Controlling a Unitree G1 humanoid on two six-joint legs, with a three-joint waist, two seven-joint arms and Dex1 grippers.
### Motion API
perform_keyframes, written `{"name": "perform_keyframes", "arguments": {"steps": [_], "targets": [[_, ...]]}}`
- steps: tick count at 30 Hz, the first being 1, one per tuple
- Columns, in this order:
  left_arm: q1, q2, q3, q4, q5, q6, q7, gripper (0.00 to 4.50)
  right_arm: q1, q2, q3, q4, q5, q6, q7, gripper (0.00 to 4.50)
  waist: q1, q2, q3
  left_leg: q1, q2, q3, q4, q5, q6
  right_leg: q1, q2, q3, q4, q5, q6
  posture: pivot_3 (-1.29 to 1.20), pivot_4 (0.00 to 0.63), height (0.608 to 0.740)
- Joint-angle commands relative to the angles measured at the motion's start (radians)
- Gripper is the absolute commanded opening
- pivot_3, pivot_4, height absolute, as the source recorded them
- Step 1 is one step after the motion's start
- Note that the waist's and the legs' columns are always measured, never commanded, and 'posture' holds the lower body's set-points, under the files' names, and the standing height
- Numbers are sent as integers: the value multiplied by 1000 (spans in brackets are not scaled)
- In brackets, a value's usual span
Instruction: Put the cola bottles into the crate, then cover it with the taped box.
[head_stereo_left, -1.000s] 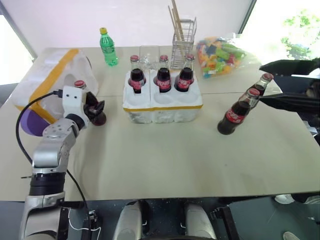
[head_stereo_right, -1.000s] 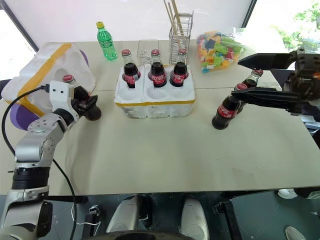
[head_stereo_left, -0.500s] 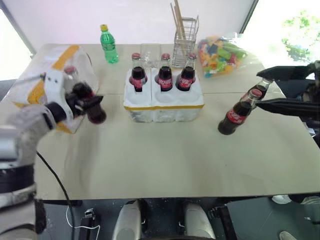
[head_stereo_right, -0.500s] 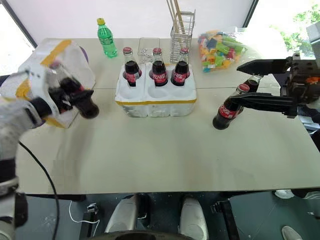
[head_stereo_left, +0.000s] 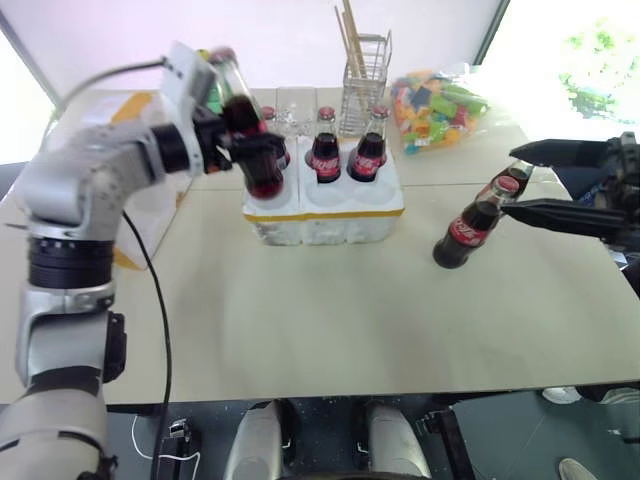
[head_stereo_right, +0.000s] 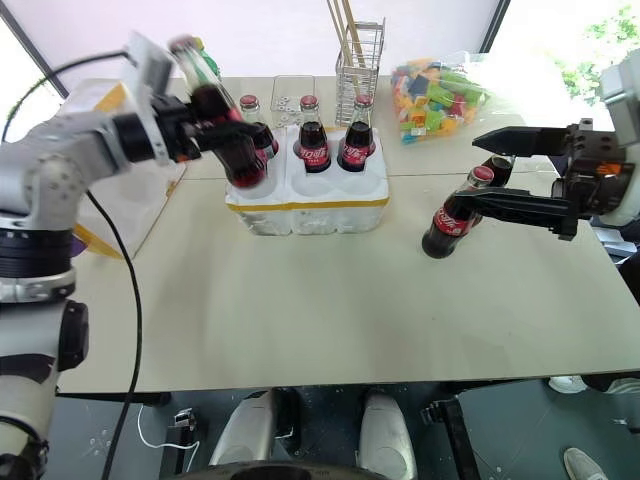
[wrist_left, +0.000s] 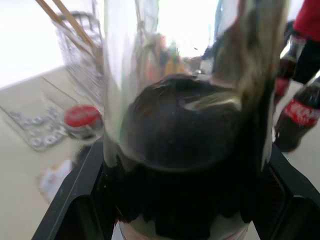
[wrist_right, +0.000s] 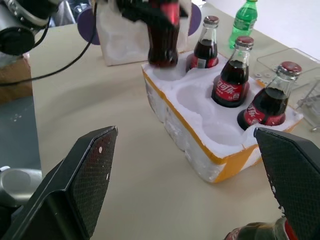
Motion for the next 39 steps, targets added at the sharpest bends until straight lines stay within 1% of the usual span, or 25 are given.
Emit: {"name": "perform_keyframes", "arguments": {"steps": [1, 4, 7, 11, 14, 17, 19, 21, 25, 29, 33, 36, 39], "targets": [[6, -24, -28, 8, 106, -139, 17, 2705, 13, 13, -55, -32, 18, 2, -31, 4500, 1, 0, -1, 0, 0, 0, 0, 0, 0, 0, 0, 0, 0, 0, 0, 0, 150, 736], [24, -81, -42, 42, 170, -214, 59, 2705, 41, 27, -66, -59, 24, 3, -49, 4500, 3, 1, -1, 1, 0, 0, 0, -2, 3, 1, -1, 0, 0, 0, 0, 0, 150, 736], [34, -118, -56, 76, 232, -282, 86, 2705, 59, 39, -77, -75, 36, 10, -66, 4500, 2, 0, 0, 0, 0, -1, 1, -2, 5, 1, -1, 0, 0, 0, 0, 0, 150, 736], [36, -165, -35, 94, 229, -249, 102, 2705, 57, 47, -69, -77, 41, 10, -83, 4500, 2, -1, 0, -1, 0, -1, 1, -2, 4, 0, -1, 0, 0, 0, 0, 0, 150, 736], [58, -179, -48, 86, 245, -249, 106, 2705, 53, 50, -52, -72, 31, -1, -93, 4500, 3, -1, 0, -1, 0, -1, 1, -2, 4, 0, -1, 0, 0, 0, 0, 0, 150, 736], [73, -188, -35, 76, 238, -227, 117, 2705, 60, 43, -38, -70, 9, -17, -92, 4500, 3, -1, 0, 0, 0, -1, 1, -2, 5, 0, -1, 0, 0, 0, 0, 0, 150, 736], [95, -180, -21, 55, 232, -206, 114, 3730, 64, 35, -32, -66, -5, -27, -85, 4500, 2, -1, 0, 0, 1, -1, 2, -3, 5, 0, -1, 0, 0, 0, 0, 0, 150, 736], [110, -174, -11, 36, 230, -194, 110, 4480, 60, 33, -30, -60, -10, -29, -82, 4500, 2, 0, 0, 0, 2, -1, 2, -3, 5, 1, -1, 0, 0, 0, 0, 0, 150, 736], [137, -167, 41, -23, 188, -133, 104, 4480, 56, 30, -26, -51, -21, -30, -89, 4500, 1, 0, 0, 0, 2, -1, 2, -2, 5, 1, -1, 0, 1, 0, 0, 0, 150, 736], [154, -130, 184, -119, 34, -61, 43, 4480, 93, 34, -61, -55, -61, -39, -119, 4500, 0, 0, 0, 0, 3, -1, 2, -2, 4, 1, -1, 0, 1, 0, 0, 0, 150, 736], [181, -5, 296, -215, -148, 60, -93, 4480, 178, 43, -185, -63, -61, -12, -117, 4500, 1, 0, 0, 0, 3, -1, 2, 0, 1, 1, -1, 0, 1, 0, 0, 0, 150, 736], [202, 78, 340, -254, -252, 113, -189, 4480, 243, 64, -269, -85, -50, 7, -116, 4500, 2, 0, -1, 1, 3, 0, 2, 0, 1, 2, -1, 0, 1, 0, 0, 0, 150, 736], [240, 184, 356, -325, -394, 195, -342, 4480, 406, 118, -363, -192, -81, 8, -93, 4500, 3, -1, -1, 2, 3, -1, 2, 0, 1, 3, 0, 0, 1, 0, 0, 0, 150, 736]]}}
